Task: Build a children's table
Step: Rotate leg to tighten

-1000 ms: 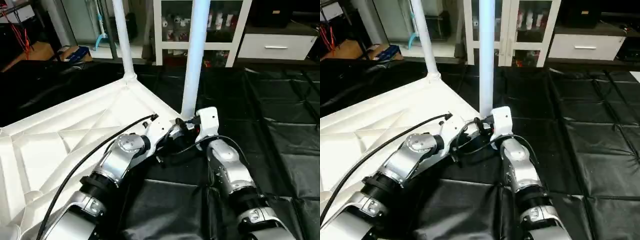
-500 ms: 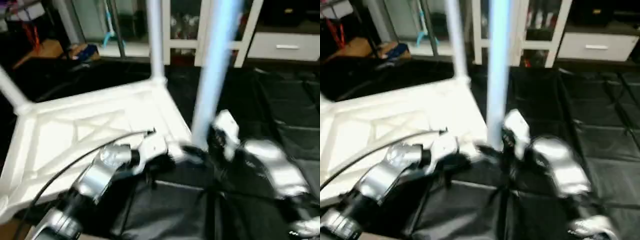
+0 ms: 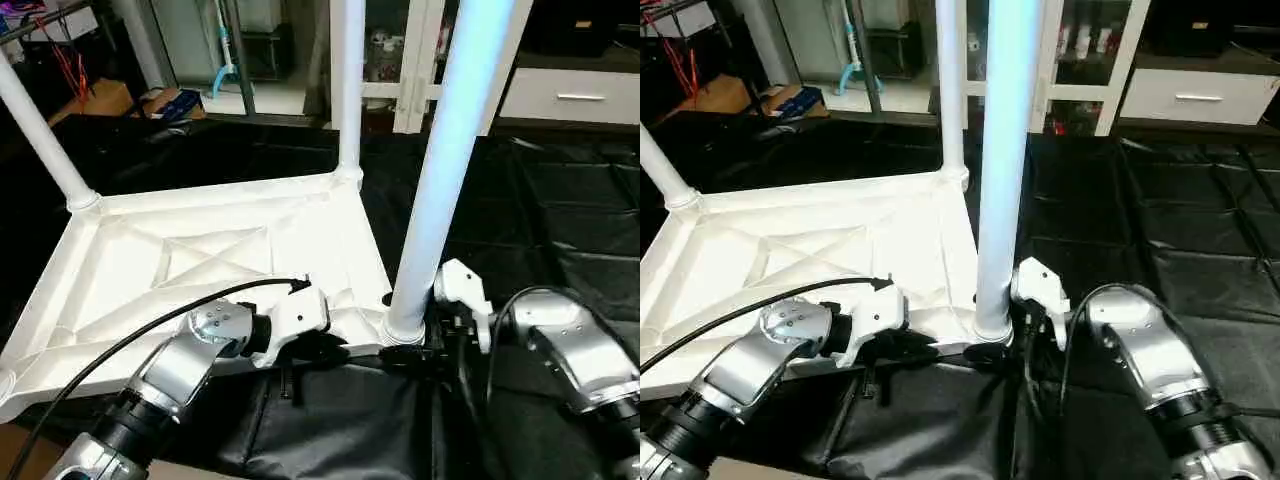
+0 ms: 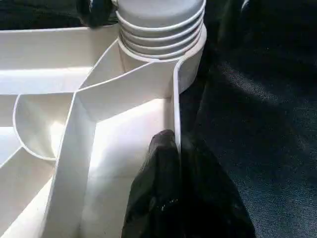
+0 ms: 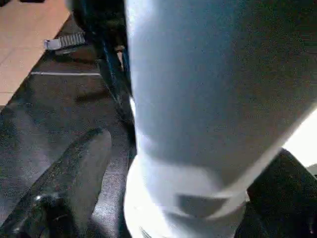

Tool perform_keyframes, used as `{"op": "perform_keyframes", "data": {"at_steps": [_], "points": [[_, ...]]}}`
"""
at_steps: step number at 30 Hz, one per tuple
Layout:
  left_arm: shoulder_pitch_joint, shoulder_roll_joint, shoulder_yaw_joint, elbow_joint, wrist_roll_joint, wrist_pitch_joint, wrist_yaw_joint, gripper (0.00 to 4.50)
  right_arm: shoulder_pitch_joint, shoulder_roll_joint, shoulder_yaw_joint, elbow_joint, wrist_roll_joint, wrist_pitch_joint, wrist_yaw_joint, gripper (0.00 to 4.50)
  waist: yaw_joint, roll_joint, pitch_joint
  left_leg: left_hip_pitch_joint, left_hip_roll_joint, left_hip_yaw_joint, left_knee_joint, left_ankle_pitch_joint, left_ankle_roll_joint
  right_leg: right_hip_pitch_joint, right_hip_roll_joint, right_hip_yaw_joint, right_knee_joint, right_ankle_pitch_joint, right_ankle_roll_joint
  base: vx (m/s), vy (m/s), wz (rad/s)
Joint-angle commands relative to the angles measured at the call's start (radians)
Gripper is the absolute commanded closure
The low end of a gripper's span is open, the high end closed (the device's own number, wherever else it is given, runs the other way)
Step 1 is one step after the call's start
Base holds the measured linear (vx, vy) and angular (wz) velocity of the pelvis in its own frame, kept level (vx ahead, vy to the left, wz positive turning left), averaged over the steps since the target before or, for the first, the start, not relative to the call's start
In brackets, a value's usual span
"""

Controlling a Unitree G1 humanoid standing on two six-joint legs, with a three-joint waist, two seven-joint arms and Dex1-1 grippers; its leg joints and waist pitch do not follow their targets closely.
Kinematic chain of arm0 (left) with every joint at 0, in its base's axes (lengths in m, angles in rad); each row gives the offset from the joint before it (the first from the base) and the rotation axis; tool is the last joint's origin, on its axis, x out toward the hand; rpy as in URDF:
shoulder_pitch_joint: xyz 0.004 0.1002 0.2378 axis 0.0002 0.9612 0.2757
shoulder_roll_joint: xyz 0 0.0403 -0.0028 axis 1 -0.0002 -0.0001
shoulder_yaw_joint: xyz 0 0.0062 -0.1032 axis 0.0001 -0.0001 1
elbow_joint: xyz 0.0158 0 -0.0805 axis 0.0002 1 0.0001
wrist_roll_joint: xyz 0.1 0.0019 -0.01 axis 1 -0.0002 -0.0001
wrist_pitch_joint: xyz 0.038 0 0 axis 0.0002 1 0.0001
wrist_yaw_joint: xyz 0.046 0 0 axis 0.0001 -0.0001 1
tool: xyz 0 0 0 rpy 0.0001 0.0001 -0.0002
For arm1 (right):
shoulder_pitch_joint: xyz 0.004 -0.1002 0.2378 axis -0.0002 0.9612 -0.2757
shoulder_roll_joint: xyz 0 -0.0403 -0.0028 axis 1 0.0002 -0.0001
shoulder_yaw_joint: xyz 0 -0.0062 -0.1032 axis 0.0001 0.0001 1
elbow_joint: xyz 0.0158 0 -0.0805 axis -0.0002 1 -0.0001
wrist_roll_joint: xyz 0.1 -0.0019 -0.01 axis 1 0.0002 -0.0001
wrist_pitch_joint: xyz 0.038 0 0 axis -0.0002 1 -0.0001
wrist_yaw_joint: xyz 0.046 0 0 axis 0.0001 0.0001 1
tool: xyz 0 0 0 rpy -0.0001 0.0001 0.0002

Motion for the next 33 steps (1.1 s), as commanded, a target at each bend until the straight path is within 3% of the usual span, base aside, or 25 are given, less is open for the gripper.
{"op": "perform_keyframes", "data": {"at_steps": [1,3,5,13,19,23,25,27,29,31,33], "points": [[-0.001,-0.012,0.005,-0.043,-0.027,-0.004,-0.012,4.50,-0.018,0.009,0.028,-0.009,-0.012,0.003,-0.004,0.69,-0.004,-0.028,-0.052,0.000,0.034,-0.012,-0.083,-0.188,0.086,0.045,-0.042,0.031,-0.083,-0.304,-0.202,0.000,0.000,0.00],[0.001,-0.009,0.005,-0.043,-0.026,-0.004,-0.014,4.50,-0.018,0.004,0.031,-0.007,-0.015,0.001,0.003,0.69,-0.004,-0.027,-0.053,0.000,0.034,-0.012,-0.082,-0.189,0.087,0.045,-0.042,0.030,-0.084,-0.304,-0.202,0.000,0.000,0.00],[0.002,-0.006,0.004,-0.044,-0.026,-0.005,-0.014,4.50,-0.017,0.005,0.029,-0.002,-0.021,-0.003,0.008,1.04,-0.004,-0.027,-0.053,0.001,0.034,-0.012,-0.082,-0.193,0.087,0.044,-0.042,0.030,-0.085,-0.309,-0.202,0.000,0.000,0.00],[0.003,-0.003,0.003,-0.051,-0.029,0.003,-0.020,4.50,-0.010,0.016,0.020,0.003,-0.012,0.002,0.009,1.73,-0.004,-0.025,-0.056,0.000,0.034,-0.011,-0.079,-0.166,0.097,0.047,-0.040,0.030,-0.078,-0.243,-0.226,0.000,0.000,0.00],[0.001,-0.004,0.000,-0.047,-0.021,0.002,-0.014,4.50,-0.002,0.042,0.013,0.012,-0.014,0.008,-0.027,1.84,-0.004,-0.023,-0.055,0.001,0.034,-0.011,-0.080,-0.171,0.094,0.047,-0.040,0.029,-0.078,-0.246,-0.228,0.000,0.000,0.00],[-0.019,-0.023,0.001,-0.007,0.014,-0.018,0.036,4.50,-0.002,0.108,0.013,0.056,-0.078,0.013,-0.188,1.84,-0.013,-0.022,-0.050,-0.001,0.030,-0.012,-0.084,-0.205,0.069,0.044,-0.040,0.028,-0.085,-0.312,-0.210,0.000,0.000,0.00],[-0.037,-0.037,-0.002,0.022,0.047,-0.021,0.081,4.50,-0.002,0.151,0.007,0.075,-0.110,0.036,-0.293,1.86,-0.028,-0.022,-0.046,0.004,0.030,-0.015,-0.089,-0.258,0.041,0.039,-0.037,0.027,-0.093,-0.388,-0.183,0.000,0.000,0.00],[-0.061,-0.054,-0.010,0.063,0.090,0.002,0.142,4.50,-0.006,0.210,-0.008,0.101,-0.142,0.065,-0.431,1.86,-0.036,-0.020,-0.045,0.002,0.029,-0.018,-0.093,-0.275,0.024,0.040,-0.037,0.027,-0.093,-0.402,-0.169,0.000,0.000,0.00],[-0.088,-0.085,-0.003,0.116,0.124,0.005,0.225,4.50,-0.023,0.274,-0.043,0.144,-0.169,0.090,-0.595,1.86,-0.043,-0.021,-0.044,0.006,0.027,-0.020,-0.094,-0.314,0.008,0.036,-0.039,0.027,-0.099,-0.447,-0.155,0.000,0.000,0.00],[-0.119,-0.125,0.012,0.168,0.142,0.026,0.306,4.50,-0.045,0.339,-0.085,0.191,-0.185,0.128,-0.758,1.86,-0.060,-0.020,-0.044,0.007,0.022,-0.025,-0.096,-0.345,-0.015,0.033,-0.038,0.024,-0.103,-0.490,-0.136,0.000,0.000,0.00],[-0.142,-0.150,0.019,0.201,0.154,0.034,0.358,4.50,-0.058,0.376,-0.110,0.216,-0.184,0.137,-0.836,1.86,-0.062,-0.018,-0.044,0.007,0.022,-0.029,-0.098,-0.355,-0.017,0.032,-0.040,0.023,-0.107,-0.497,-0.125,0.000,0.000,0.00]]}}
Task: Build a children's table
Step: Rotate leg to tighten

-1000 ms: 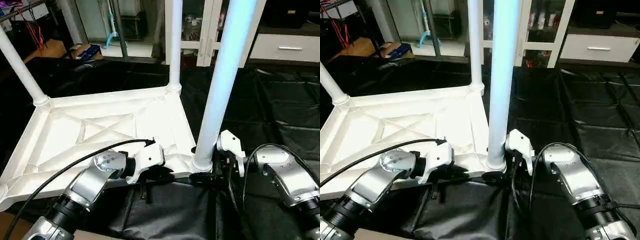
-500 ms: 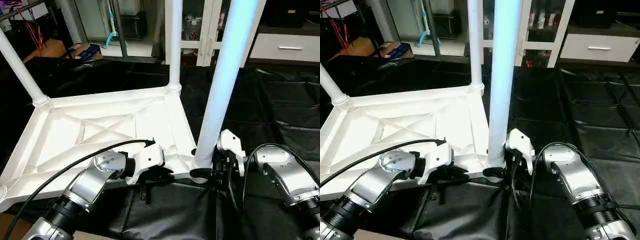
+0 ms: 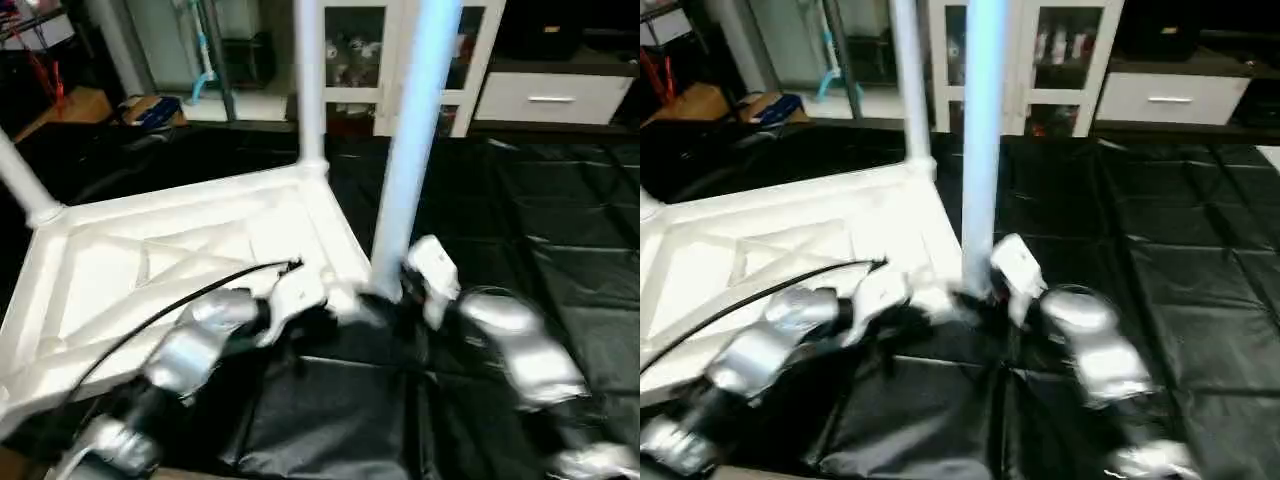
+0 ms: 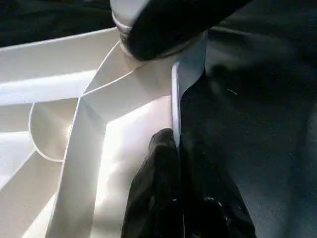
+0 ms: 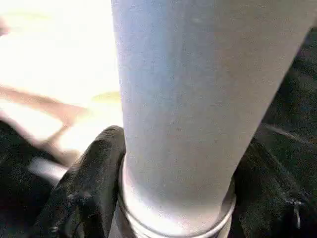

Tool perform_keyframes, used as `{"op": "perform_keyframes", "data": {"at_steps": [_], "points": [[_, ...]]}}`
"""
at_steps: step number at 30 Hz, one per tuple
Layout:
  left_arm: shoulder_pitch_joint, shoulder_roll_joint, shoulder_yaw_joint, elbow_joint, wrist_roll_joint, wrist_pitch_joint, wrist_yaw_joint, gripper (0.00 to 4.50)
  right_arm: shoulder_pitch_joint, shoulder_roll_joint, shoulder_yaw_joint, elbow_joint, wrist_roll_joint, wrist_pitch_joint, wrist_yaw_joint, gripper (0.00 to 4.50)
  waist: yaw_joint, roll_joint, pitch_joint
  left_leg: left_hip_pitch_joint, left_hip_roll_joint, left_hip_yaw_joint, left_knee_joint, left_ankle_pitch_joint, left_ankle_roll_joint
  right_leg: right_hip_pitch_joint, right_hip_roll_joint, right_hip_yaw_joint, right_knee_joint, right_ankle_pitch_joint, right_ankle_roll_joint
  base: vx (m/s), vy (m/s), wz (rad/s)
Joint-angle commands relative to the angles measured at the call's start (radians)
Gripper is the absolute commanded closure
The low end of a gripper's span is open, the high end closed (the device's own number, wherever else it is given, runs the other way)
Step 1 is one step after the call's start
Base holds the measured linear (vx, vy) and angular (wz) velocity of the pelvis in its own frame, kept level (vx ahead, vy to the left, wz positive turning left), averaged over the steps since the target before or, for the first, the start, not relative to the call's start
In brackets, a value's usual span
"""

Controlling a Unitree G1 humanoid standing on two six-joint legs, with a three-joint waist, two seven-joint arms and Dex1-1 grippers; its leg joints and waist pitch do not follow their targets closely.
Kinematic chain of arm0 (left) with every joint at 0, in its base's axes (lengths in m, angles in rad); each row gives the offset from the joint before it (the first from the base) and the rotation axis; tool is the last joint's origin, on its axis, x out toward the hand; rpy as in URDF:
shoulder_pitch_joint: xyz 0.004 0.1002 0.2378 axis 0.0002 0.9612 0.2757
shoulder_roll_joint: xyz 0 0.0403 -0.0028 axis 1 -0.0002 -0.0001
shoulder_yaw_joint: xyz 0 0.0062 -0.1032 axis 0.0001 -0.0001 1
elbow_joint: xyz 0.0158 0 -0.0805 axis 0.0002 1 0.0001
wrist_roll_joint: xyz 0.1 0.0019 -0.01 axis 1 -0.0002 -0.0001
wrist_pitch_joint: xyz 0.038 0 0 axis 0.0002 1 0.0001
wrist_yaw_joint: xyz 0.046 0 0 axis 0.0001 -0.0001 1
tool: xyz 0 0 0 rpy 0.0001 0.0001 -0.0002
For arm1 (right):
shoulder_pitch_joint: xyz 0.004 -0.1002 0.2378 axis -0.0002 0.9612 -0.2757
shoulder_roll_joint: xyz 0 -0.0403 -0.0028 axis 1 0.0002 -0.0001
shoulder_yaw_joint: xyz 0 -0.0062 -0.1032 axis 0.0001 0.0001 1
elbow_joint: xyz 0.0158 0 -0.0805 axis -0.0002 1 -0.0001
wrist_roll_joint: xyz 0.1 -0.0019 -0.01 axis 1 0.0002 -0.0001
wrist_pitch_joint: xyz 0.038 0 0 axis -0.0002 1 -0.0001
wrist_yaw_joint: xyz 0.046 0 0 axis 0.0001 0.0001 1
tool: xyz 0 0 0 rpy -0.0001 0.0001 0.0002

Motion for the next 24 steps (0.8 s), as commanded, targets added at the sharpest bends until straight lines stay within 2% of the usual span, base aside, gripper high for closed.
{"op": "perform_keyframes", "data": {"at_steps": [1,2,3,4,5,6,9,13,15,16,18,19,21,23,24], "points": [[-0.025,-0.033,-0.013,0.018,0.018,0.001,0.063,4.50,0.003,0.027,-0.009,0.081,-0.034,0.051,-0.119,1.86,-0.004,-0.007,-0.046,0.006,0.027,-0.025,-0.098,-0.356,-0.014,0.029,-0.042,0.023,-0.100,-0.471,-0.137,0.000,0.000,0.00],[-0.063,-0.079,0.005,0.083,0.032,0.007,0.147,4.50,-0.023,0.085,-0.042,0.129,-0.032,0.053,-0.238,1.86,-0.006,-0.010,-0.048,0.005,0.027,-0.024,-0.098,-0.336,-0.010,0.029,-0.039,0.024,-0.098,-0.410,-0.152,0.000,0.000,0.00],[-0.083,-0.102,0.013,0.117,0.036,0.008,0.180,4.50,-0.039,0.111,-0.053,0.155,-0.039,0.042,-0.293,1.86,-0.008,-0.010,-0.048,0.005,0.026,-0.021,-0.097,-0.331,-0.010,0.025,-0.037,0.026,-0.098,-0.388,-0.163,0.000,0.000,0.00],[-0.103,-0.124,0.022,0.150,0.037,0.004,0.213,4.50,-0.058,0.136,-0.059,0.180,-0.044,0.029,-0.338,1.86,-0.008,-0.011,-0.049,0.006,0.023,-0.022,-0.097,-0.330,-0.011,0.028,-0.037,0.024,-0.096,-0.369,-0.176,0.000,0.000,0.00],[-0.109,-0.132,0.025,0.161,0.036,0.002,0.223,4.50,-0.065,0.144,-0.060,0.189,-0.047,0.023,-0.353,1.86,-0.006,-0.008,-0.051,0.006,0.024,-0.024,-0.099,-0.325,-0.011,0.033,-0.038,0.024,-0.094,-0.354,-0.181,0.000,0.000,0.00],[-0.117,-0.142,0.031,0.175,0.032,-0.003,0.226,4.50,-0.077,0.154,-0.062,0.202,-0.051,0.008,-0.373,1.86,-0.007,-0.012,-0.049,0.003,0.023,-0.021,-0.098,-0.322,-0.001,0.031,-0.040,0.025,-0.096,-0.343,-0.185,0.000,0.000,0.00],[-0.124,-0.154,0.040,0.188,0.024,-0.010,0.227,4.50,-0.095,0.172,-0.069,0.218,-0.041,-0.025,-0.376,1.86,-0.004,-0.011,-0.052,-0.002,0.024,-0.021,-0.097,-0.296,0.025,0.037,-0.043,0.027,-0.092,-0.292,-0.198,0.000,0.000,0.00],[-0.114,-0.139,0.046,0.188,0.017,-0.024,0.199,4.50,-0.104,0.184,-0.058,0.179,0.018,-0.083,-0.200,1.86,0.003,-0.012,-0.056,-0.006,0.025,-0.018,-0.091,-0.239,0.063,0.044,-0.044,0.027,-0.086,-0.239,-0.217,0.000,0.000,0.00],[-0.110,-0.131,0.048,0.199,0.015,-0.040,0.192,4.50,-0.093,0.172,-0.047,0.142,0.035,-0.103,-0.134,1.16,0.008,-0.013,-0.058,-0.006,0.025,-0.016,-0.089,-0.214,0.076,0.047,-0.045,0.027,-0.084,-0.223,-0.223,0.000,0.000,0.00],[-0.110,-0.129,0.052,0.207,0.012,-0.046,0.188,4.50,-0.091,0.167,-0.047,0.133,0.045,-0.115,-0.113,1.16,0.012,-0.014,-0.058,-0.004,0.025,-0.014,-0.088,-0.201,0.086,0.047,-0.045,0.027,-0.085,-0.220,-0.225,0.000,0.000,0.00],[-0.101,-0.118,0.055,0.204,0.007,-0.053,0.168,4.50,-0.084,0.149,-0.050,0.100,0.075,-0.097,-0.070,1.07,0.012,-0.018,-0.058,-0.009,0.024,-0.015,-0.087,-0.181,0.099,0.052,-0.046,0.026,-0.084,-0.219,-0.227,0.000,0.000,0.00],[-0.092,-0.109,0.055,0.192,0.001,-0.048,0.149,4.50,-0.078,0.129,-0.046,0.075,0.086,-0.088,-0.037,0.95,0.015,-0.020,-0.060,-0.007,0.025,-0.013,-0.085,-0.161,0.108,0.051,-0.047,0.027,-0.084,-0.215,-0.227,0.000,0.000,0.00],[-0.071,-0.086,0.052,0.161,-0.010,-0.050,0.108,4.50,-0.066,0.084,-0.048,0.028,0.115,-0.057,0.034,0.70,0.019,-0.018,-0.060,-0.006,0.027,-0.012,-0.084,-0.137,0.121,0.051,-0.045,0.026,-0.080,-0.184,-0.235,0.000,0.000,0.00],[-0.046,-0.062,0.048,0.124,-0.026,-0.046,0.056,4.50,-0.054,0.032,-0.052,-0.018,0.148,-0.021,0.135,0.62,0.019,-0.019,-0.060,-0.011,0.028,-0.014,-0.084,-0.122,0.129,0.056,-0.045,0.024,-0.076,-0.167,-0.242,0.000,0.000,0.00],[-0.033,-0.049,0.044,0.105,-0.033,-0.050,0.031,4.50,-0.046,0.004,-0.051,-0.041,0.160,-0.003,0.187,0.49,0.020,-0.015,-0.062,-0.010,0.030,-0.015,-0.082,-0.112,0.138,0.056,-0.045,0.023,-0.073,-0.146,-0.250,0.000,0.000,0.00]]}}
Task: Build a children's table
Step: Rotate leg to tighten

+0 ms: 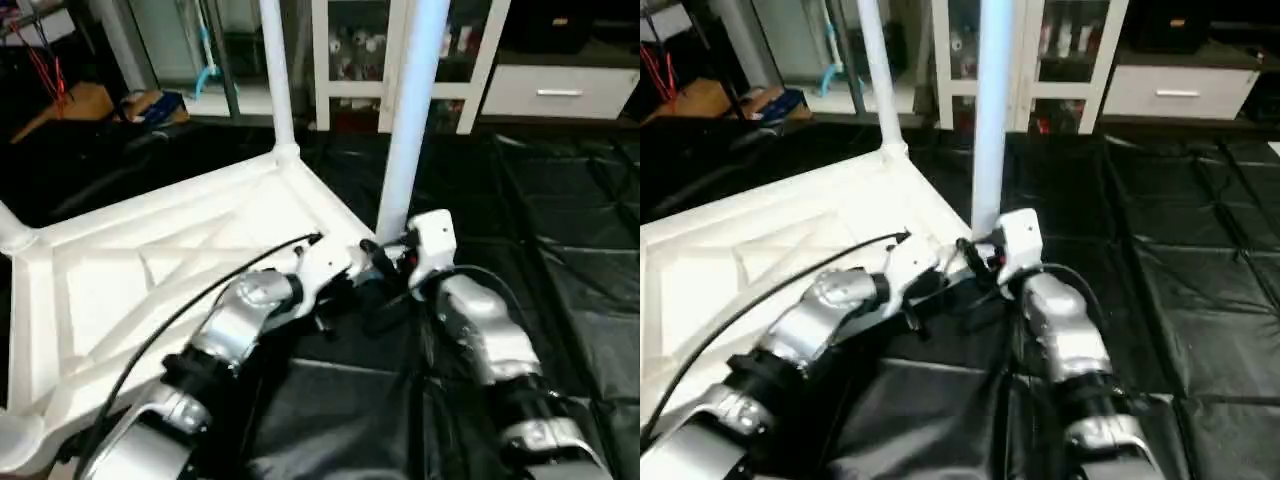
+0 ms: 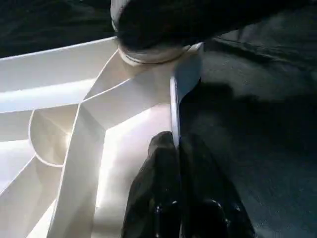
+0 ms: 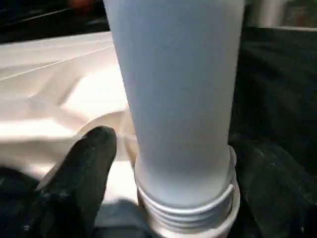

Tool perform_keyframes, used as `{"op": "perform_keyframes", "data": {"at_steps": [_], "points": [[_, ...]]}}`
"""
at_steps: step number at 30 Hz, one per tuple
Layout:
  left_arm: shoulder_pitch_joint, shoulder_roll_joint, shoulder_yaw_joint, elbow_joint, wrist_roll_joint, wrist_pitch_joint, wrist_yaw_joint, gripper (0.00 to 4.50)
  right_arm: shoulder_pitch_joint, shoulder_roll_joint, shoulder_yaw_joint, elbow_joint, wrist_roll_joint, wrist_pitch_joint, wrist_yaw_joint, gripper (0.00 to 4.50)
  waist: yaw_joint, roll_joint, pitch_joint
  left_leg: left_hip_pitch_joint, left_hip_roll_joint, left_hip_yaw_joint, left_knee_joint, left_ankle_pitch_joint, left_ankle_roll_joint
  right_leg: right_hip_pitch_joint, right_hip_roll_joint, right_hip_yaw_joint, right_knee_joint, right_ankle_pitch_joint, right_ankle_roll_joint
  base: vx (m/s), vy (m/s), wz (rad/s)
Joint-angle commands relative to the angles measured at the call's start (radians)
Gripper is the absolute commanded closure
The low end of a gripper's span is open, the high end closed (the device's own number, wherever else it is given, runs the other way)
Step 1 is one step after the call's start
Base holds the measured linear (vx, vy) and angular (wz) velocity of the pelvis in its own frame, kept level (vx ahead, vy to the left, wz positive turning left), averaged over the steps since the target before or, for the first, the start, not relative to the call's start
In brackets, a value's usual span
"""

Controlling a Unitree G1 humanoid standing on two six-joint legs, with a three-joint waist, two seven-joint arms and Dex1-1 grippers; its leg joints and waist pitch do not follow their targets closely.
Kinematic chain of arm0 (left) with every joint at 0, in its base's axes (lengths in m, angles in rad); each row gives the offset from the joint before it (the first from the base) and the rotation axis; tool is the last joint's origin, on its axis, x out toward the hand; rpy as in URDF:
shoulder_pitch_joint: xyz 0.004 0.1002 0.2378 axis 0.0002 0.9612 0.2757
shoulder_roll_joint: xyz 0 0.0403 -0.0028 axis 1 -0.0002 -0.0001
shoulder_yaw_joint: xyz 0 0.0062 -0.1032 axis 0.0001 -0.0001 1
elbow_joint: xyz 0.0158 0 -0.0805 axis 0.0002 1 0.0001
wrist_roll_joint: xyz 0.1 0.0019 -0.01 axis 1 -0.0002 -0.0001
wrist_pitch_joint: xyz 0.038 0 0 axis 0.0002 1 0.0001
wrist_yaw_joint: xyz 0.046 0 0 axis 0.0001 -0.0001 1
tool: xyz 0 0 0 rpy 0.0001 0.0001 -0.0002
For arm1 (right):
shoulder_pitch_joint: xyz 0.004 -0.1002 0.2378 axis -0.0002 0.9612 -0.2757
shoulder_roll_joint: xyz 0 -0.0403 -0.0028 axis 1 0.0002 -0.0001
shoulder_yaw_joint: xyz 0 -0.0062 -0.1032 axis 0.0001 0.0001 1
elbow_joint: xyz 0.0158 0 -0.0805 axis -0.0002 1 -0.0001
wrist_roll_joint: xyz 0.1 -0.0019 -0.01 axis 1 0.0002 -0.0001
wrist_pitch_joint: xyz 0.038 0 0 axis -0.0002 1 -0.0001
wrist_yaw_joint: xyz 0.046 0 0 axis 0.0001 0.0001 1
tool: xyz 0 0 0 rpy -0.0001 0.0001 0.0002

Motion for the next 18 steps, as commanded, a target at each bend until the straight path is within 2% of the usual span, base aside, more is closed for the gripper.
{"op": "perform_keyframes", "data": {"at_steps": [1,3,5,7,8,9,10,11,12,14,18], "points": [[0.045,0.026,-0.003,-0.031,-0.039,-0.033,-0.068,4.50,-0.001,-0.041,0.050,-0.110,0.050,0.028,0.174,0.29,0.008,-0.022,-0.060,-0.006,0.037,-0.009,-0.066,-0.115,0.134,0.056,-0.043,0.026,-0.063,-0.139,-0.249,0.000,0.000,0.00],[0.086,0.063,-0.015,-0.098,-0.070,-0.043,-0.146,4.50,0.025,-0.162,0.097,-0.163,0.048,0.040,0.336,0.24,0.008,-0.020,-0.059,-0.006,0.038,-0.010,-0.065,-0.112,0.141,0.058,-0.042,0.024,-0.060,-0.123,-0.256,0.000,0.000,0.00],[0.098,0.074,-0.019,-0.118,-0.077,-0.046,-0.168,4.50,0.035,-0.199,0.113,-0.181,0.047,0.045,0.383,0.15,0.011,-0.020,-0.058,-0.002,0.041,-0.009,-0.065,-0.128,0.147,0.057,-0.042,0.026,-0.062,-0.125,-0.262,0.000,0.000,0.00],[0.137,0.112,-0.032,-0.183,-0.101,-0.044,-0.235,4.50,0.066,-0.301,0.151,-0.233,0.050,0.046,0.522,0.15,0.018,-0.021,-0.057,0.000,0.043,-0.007,-0.065,-0.133,0.147,0.056,-0.044,0.027,-0.062,-0.138,-0.263,0.000,0.000,0.00],[0.145,0.119,-0.035,-0.198,-0.107,-0.042,-0.249,4.50,0.071,-0.317,0.156,-0.239,0.051,0.048,0.543,0.15,0.019,-0.022,-0.057,-0.001,0.044,-0.007,-0.065,-0.133,0.148,0.058,-0.044,0.028,-0.061,-0.135,-0.264,0.000,0.000,0.00],[0.173,0.135,-0.039,-0.248,-0.134,-0.035,-0.294,4.50,0.081,-0.346,0.162,-0.254,0.058,0.054,0.589,0.15,0.020,-0.026,-0.055,-0.001,0.044,-0.005,-0.066,-0.138,0.148,0.053,-0.044,0.029,-0.064,-0.152,-0.265,0.000,0.000,0.00],[0.177,0.137,-0.039,-0.256,-0.138,-0.033,-0.301,4.50,0.082,-0.350,0.162,-0.256,0.060,0.054,0.595,0.15,0.026,-0.024,-0.058,0.002,0.044,-0.006,-0.064,-0.130,0.144,0.056,-0.045,0.029,-0.060,-0.148,-0.265,0.000,0.000,0.00],[0.193,0.146,-0.042,-0.287,-0.153,-0.018,-0.320,4.50,0.088,-0.361,0.164,-0.266,0.067,0.055,0.618,0.15,0.025,-0.028,-0.056,0.000,0.045,-0.005,-0.065,-0.128,0.146,0.053,-0.044,0.030,-0.061,-0.148,-0.266,0.000,0.000,0.00],[0.201,0.150,-0.043,-0.303,-0.160,-0.009,-0.329,4.50,0.090,-0.367,0.164,-0.270,0.071,0.056,0.628,0.15,0.028,-0.026,-0.055,0.000,0.046,-0.006,-0.066,-0.128,0.144,0.054,-0.044,0.029,-0.060,-0.155,-0.265,0.000,0.000,0.00],[0.224,0.173,-0.056,-0.345,-0.175,0.004,-0.365,4.50,0.096,-0.380,0.171,-0.282,0.074,0.045,0.656,0.15,0.029,-0.029,-0.054,0.003,0.047,-0.006,-0.068,-0.144,0.135,0.050,-0.044,0.030,-0.062,-0.187,-0.261,0.000,0.000,0.00],[0.259,0.213,-0.066,-0.411,-0.194,0.027,-0.426,4.50,0.103,-0.399,0.185,-0.296,0.088,0.042,0.698,0.15,0.029,-0.028,-0.052,0.005,0.047,-0.006,-0.070,-0.157,0.123,0.048,-0.043,0.031,-0.064,-0.208,-0.253,0.000,0.000,0.00]]}}
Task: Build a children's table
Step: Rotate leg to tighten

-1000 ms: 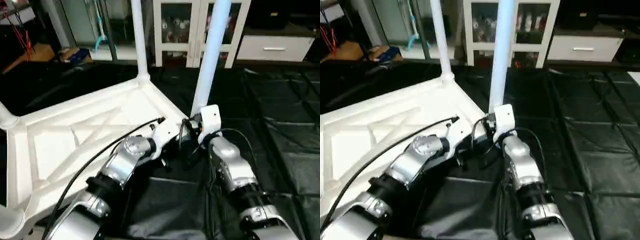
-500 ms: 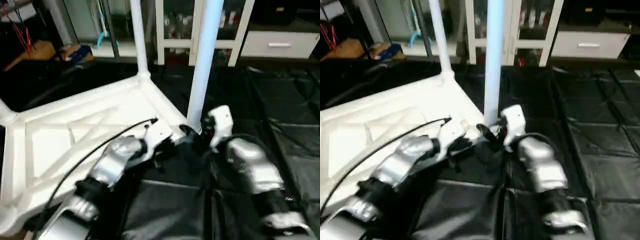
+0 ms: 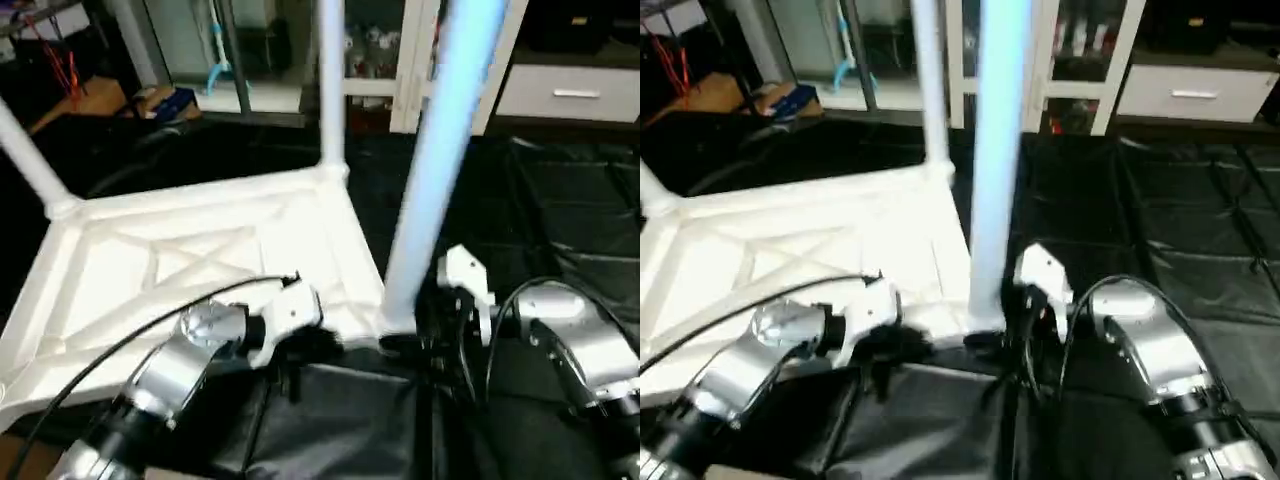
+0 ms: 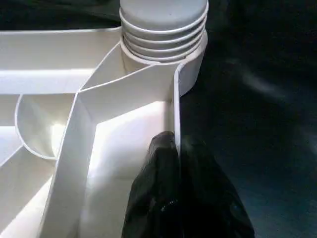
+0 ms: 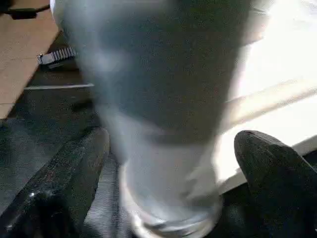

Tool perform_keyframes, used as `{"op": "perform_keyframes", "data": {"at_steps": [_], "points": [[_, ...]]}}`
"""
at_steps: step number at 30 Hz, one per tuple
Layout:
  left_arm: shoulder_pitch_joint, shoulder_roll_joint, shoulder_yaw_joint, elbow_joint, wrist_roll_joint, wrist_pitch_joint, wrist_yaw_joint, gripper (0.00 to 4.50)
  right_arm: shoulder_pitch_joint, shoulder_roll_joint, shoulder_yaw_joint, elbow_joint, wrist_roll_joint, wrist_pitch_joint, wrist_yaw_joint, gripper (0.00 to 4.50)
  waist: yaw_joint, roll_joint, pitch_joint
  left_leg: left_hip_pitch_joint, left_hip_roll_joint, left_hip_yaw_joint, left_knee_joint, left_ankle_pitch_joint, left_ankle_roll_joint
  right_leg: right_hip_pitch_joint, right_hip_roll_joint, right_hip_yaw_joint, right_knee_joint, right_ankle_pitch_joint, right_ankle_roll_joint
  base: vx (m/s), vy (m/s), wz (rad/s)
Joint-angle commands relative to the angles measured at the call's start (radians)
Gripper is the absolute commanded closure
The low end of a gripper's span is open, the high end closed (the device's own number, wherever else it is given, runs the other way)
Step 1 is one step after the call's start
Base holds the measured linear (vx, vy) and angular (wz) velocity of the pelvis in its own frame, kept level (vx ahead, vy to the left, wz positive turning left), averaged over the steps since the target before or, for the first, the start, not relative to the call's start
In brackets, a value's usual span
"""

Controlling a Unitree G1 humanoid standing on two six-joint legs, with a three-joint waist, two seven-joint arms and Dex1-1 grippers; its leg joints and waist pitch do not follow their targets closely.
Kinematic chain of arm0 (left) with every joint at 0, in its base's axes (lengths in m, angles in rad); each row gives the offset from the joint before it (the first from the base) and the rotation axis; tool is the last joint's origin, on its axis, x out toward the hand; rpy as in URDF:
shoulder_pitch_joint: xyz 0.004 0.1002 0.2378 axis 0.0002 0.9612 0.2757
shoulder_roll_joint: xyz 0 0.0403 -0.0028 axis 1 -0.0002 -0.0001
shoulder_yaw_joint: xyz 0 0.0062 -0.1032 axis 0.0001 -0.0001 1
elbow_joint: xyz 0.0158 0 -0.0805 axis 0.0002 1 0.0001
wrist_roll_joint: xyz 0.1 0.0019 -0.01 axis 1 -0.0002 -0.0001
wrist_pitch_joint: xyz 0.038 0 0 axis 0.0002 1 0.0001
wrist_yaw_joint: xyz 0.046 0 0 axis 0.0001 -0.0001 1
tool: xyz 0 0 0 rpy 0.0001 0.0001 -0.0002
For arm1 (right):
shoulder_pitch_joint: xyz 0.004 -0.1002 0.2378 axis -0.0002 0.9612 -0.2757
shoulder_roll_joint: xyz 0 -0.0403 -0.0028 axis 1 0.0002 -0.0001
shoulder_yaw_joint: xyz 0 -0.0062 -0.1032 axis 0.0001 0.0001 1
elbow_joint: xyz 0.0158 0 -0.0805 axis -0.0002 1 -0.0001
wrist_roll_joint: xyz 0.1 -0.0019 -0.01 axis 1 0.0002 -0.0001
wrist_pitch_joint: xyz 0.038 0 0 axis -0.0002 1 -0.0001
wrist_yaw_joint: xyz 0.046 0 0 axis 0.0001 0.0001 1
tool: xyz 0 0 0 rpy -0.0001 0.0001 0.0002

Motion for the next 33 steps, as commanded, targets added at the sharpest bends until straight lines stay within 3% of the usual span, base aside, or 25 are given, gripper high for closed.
{"op": "perform_keyframes", "data": {"at_steps": [1,10,25,28,32,33], "points": [[0.019,0.007,-0.013,-0.047,-0.051,0.011,-0.057,4.50,0.004,-0.012,0.017,-0.036,0.014,-0.004,0.037,0.15,0.002,-0.028,-0.052,0.003,0.046,-0.008,-0.071,-0.155,0.121,0.047,-0.040,0.029,-0.065,-0.201,-0.256,0.000,0.000,0.00],[0.026,0.047,-0.011,-0.097,-0.063,0.037,-0.092,4.50,0.030,-0.064,0.071,-0.059,-0.009,-0.024,0.141,0.15,0.006,-0.025,-0.057,0.001,0.042,-0.007,-0.064,-0.109,0.143,0.052,-0.039,0.028,-0.054,-0.108,-0.279,0.000,0.000,0.00],[0.039,0.083,-0.013,-0.118,-0.063,0.057,-0.107,4.50,0.010,-0.043,0.071,-0.030,-0.013,-0.048,0.135,1.53,0.005,-0.027,-0.055,0.003,0.043,-0.008,-0.063,-0.138,0.122,0.051,-0.038,0.028,-0.054,-0.145,-0.276,0.000,0.000,0.00],[0.043,0.090,-0.013,-0.126,-0.066,0.071,-0.109,4.50,0.010,-0.025,0.075,-0.027,-0.017,-0.057,0.133,1.71,0.004,-0.034,-0.054,0.003,0.043,-0.008,-0.064,-0.148,0.115,0.051,-0.039,0.029,-0.055,-0.166,-0.270,0.000,0.000,0.00],[0.053,0.102,-0.010,-0.141,-0.072,0.084,-0.110,4.50,0.002,0.002,0.081,-0.008,-0.024,-0.075,0.118,1.76,0.003,-0.033,-0.054,0.003,0.043,-0.009,-0.064,-0.147,0.109,0.050,-0.038,0.029,-0.054,-0.163,-0.271,0.000,0.000,0.00],[0.060,0.108,-0.007,-0.147,-0.073,0.087,-0.111,4.50,-0.001,0.013,0.085,-0.001,-0.028,-0.081,0.112,1.76,0.001,-0.037,-0.054,0.003,0.043,-0.008,-0.064,-0.148,0.109,0.050,-0.038,0.029,-0.054,-0.162,-0.271,0.000,0.000,0.00]]}}
